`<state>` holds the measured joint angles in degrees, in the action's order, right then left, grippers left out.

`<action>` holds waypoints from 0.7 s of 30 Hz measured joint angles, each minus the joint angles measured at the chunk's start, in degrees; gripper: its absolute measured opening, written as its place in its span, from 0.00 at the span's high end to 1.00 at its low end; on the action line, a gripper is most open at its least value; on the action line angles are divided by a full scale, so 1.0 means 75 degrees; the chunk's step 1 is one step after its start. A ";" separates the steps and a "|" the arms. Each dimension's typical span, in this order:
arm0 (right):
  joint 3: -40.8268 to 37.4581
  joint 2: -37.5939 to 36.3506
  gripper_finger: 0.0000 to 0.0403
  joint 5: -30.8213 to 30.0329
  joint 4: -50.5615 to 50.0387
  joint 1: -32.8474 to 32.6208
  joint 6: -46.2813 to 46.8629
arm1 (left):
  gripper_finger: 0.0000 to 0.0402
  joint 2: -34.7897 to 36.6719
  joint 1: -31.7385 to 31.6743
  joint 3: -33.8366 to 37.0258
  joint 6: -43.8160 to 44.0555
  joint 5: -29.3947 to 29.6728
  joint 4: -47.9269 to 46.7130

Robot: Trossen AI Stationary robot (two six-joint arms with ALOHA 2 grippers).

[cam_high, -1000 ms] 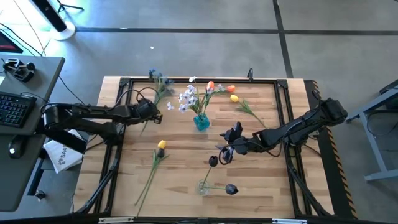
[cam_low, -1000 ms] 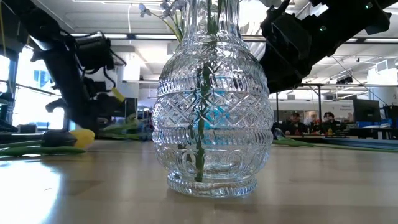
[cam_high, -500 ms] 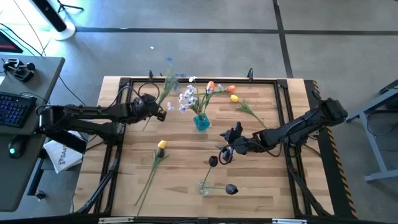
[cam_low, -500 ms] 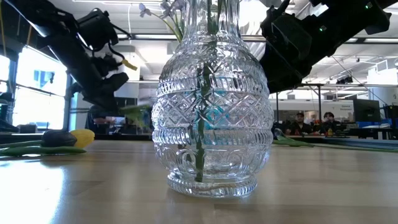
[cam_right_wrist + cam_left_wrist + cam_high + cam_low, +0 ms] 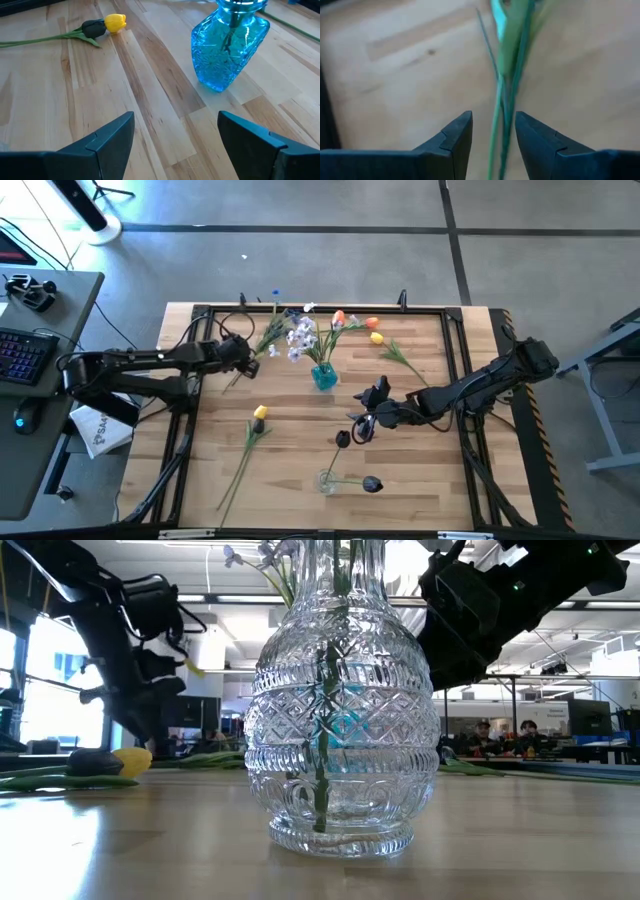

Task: Sort flowers into vase by color
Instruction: Put the blue flowers into the transparent vase

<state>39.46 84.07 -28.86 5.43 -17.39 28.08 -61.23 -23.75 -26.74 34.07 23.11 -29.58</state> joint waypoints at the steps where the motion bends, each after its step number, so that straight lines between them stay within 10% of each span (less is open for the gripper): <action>1: 0.0000 -0.0001 0.30 0.0003 0.0002 0.0000 -0.0001 | 0.66 0.0000 0.0086 0.0000 0.0054 -0.0022 -0.0060; 21: 0.0000 -0.0001 0.30 0.0023 0.0003 0.0000 -0.0077 | 0.80 -0.1808 0.0333 0.0003 -0.0127 0.0432 0.1243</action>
<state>39.46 84.06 -28.69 5.45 -17.39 27.51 -74.79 -21.25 -26.72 33.12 26.35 -20.25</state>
